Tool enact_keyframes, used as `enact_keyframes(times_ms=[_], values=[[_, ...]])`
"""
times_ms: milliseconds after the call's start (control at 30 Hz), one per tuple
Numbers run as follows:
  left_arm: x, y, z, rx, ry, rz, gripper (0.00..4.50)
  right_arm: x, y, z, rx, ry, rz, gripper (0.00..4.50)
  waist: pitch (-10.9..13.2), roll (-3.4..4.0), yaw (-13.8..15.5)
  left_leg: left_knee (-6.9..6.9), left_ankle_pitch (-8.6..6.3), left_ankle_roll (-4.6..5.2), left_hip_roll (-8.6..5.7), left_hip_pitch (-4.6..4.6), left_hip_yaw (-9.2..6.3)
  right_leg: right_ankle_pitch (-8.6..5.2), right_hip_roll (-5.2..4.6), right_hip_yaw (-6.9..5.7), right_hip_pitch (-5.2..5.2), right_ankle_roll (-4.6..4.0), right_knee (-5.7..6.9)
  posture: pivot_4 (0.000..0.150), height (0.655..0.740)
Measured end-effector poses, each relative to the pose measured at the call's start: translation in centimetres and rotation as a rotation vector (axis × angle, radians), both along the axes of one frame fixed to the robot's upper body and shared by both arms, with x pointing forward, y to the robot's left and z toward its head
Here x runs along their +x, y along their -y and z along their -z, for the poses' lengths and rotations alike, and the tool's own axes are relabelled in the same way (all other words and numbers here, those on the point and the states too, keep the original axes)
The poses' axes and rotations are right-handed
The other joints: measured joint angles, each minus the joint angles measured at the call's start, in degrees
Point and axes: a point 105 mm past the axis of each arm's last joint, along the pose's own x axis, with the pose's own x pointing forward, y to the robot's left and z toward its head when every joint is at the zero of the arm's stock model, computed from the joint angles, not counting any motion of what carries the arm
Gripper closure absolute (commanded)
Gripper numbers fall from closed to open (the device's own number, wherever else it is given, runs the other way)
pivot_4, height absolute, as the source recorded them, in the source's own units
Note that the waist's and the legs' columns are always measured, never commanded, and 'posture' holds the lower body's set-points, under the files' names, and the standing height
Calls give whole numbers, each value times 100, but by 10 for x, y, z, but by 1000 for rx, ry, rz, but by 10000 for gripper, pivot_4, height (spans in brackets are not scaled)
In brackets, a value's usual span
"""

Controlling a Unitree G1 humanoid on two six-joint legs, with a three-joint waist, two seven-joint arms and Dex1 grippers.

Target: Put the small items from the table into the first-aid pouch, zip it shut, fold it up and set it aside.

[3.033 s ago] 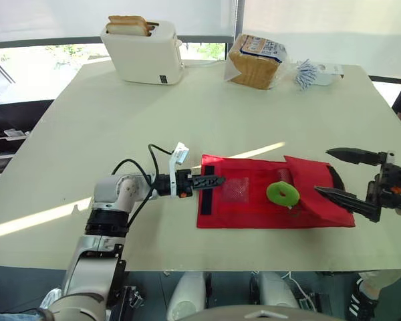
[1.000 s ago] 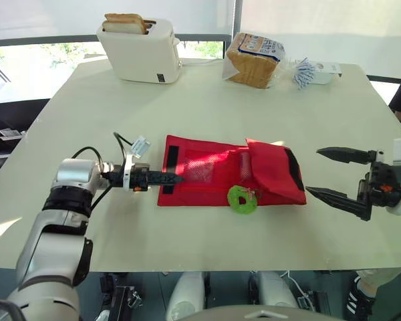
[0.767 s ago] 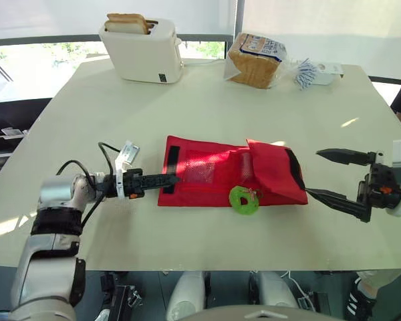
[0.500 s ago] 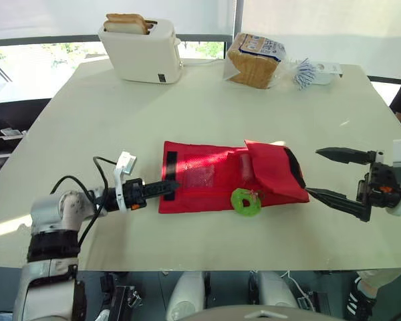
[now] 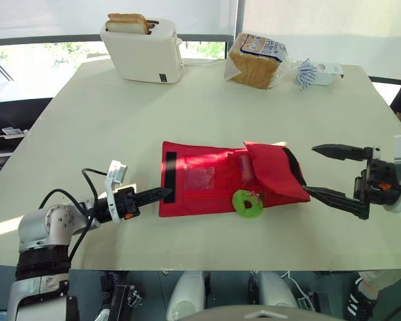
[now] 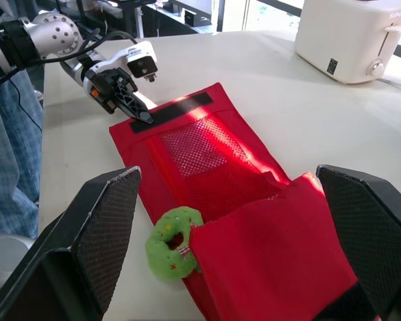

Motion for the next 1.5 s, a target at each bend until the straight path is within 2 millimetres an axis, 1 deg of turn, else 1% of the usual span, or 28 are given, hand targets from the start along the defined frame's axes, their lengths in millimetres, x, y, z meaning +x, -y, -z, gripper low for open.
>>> enact_keyframes(times_ms=[67,167,233,367,433,500,667,767,800,933,967,1000,1033,1067,1100,1133,1167,1200,1267,1300,1333,1367,1400,1433,1500], values=[[6,1,-5,1,14,-5,44840,0,0,0,1,0,-1,0,0,0,5,0,0,0,0,0,-1,0,0,-2,0,0,0,1500,7400],[18,3,-18,-1,54,3,44840,1,-1,1,5,-3,-1,0,0,0,5,0,0,0,-2,0,0,0,2,-2,1,0,0,1500,7400],[29,-1,-29,4,81,-2,44840,1,-1,1,6,-4,1,0,0,-1,-3,0,0,0,-4,0,1,0,4,-1,1,0,1,1500,7400],[45,-17,-58,71,160,-2,44840,3,2,3,2,-7,14,0,1,-1,-44,-2,0,0,-6,0,6,0,9,1,-1,1,2,1500,7400],[51,-19,-68,88,188,22,44840,4,2,3,-1,-9,19,0,1,-2,-44,-1,0,0,-8,0,7,0,9,1,0,1,2,1500,7400],[55,-16,-74,98,205,54,44840,6,3,4,0,-14,27,0,1,-2,-40,-1,0,1,-28,-1,7,0,9,1,0,1,2,1500,7400],[65,0,-95,107,275,151,44840,19,3,7,-11,-29,74,0,2,-4,-15,1,0,1,-31,-4,6,-1,8,2,-1,2,1,1500,7400],[69,17,-110,63,326,211,44840,26,1,12,-16,-44,101,0,3,-5,0,1,0,1,-31,-7,4,-1,7,1,-2,2,1,1500,7400],[69,28,-117,48,350,249,44840,28,0,17,-17,-54,107,0,3,-5,-4,2,0,1,-31,-8,4,0,7,1,-2,2,1,1500,7400],[63,43,-123,26,379,329,44840,36,7,26,-36,-60,158,0,3,-5,-17,2,0,1,-31,-8,5,0,7,3,-3,2,2,1500,7400],[59,50,-125,16,393,370,44840,41,9,34,-37,-71,178,0,3,-6,-18,3,0,1,-30,-7,4,0,8,3,-2,2,2,1500,7400],[59,51,-125,11,396,379,44840,42,10,36,-38,-78,182,0,3,-5,-18,4,0,0,-30,-7,6,0,8,4,-3,2,4,1500,7400],[57,54,-125,3,401,396,44840,47,10,45,-49,-93,196,0,4,-3,-29,4,1,1,-30,-5,6,0,8,5,-2,2,5,1500,7400],[57,54,-125,0,403,400,44971,50,10,51,-59,-102,206,2525,4,-3,-43,4,1,1,-31,-5,6,0,9,5,-3,2,5,1500,7400],[57,54,-125,-2,407,403,45000,56,9,59,-70,-110,218,5962,4,-3,-70,4,1,0,-30,-5,6,0,9,4,-4,2,6,1500,7400],[57,55,-126,-4,411,406,45000,59,8,62,-70,-114,223,8154,5,-2,-82,4,1,0,-30,-5,6,0,10,4,-5,2,6,1500,7400],[57,55,-125,0,418,408,45000,69,0,68,-74,-108,226,14230,5,-2,-126,4,2,-2,-29,-5,5,0,12,4,-5,2,7,1500,7400],[58,55,-123,7,417,413,45000,72,-9,73,-81,-107,209,20467,8,4,-139,3,3,-4,-30,-5,5,-1,11,5,-6,2,8,1500,7400],[59,54,-122,8,417,409,45000,77,-17,77,-80,-108,203,27508,8,1,-151,3,7,-10,-29,-6,3,-1,12,3,-7,2,7,1500,7400],[59,53,-120,7,413,410,45000,83,-27,80,-77,-107,202,30484,8,1,-163,3,14,-23,-28,-6,7,0,12,4,-9,2,9,1500,7400],[59,53,-120,6,413,409,45000,86,-35,85,-87,-112,195,36455,8,2,-164,3,15,-23,-28,-5,6,-1,12,4,-9,2,11,1500,7400],[60,53,-119,6,414,409,45000,88,-41,92,-109,-120,189,40029,9,2,-162,3,15,-24,-28,-5,6,-1,12,3,-10,2,11,1500,7400],[60,52,-119,5,416,408,45000,91,-46,101,-139,-132,192,44614,9,2,-160,3,15,-24,-29,-6,6,-1,12,2,-10,2,11,1500,7400],[60,52,-119,4,418,408,45000,94,-51,108,-155,-141,199,44614,9,2,-143,4,15,-25,-31,-7,6,-1,9,1,-10,2,10,1500,7400],[60,53,-120,0,419,410,45000,99,-57,112,-168,-140,210,44614,9,2,-138,7,15,-25,-32,-7,6,0,8,1,-9,2,10,1500,7400]])
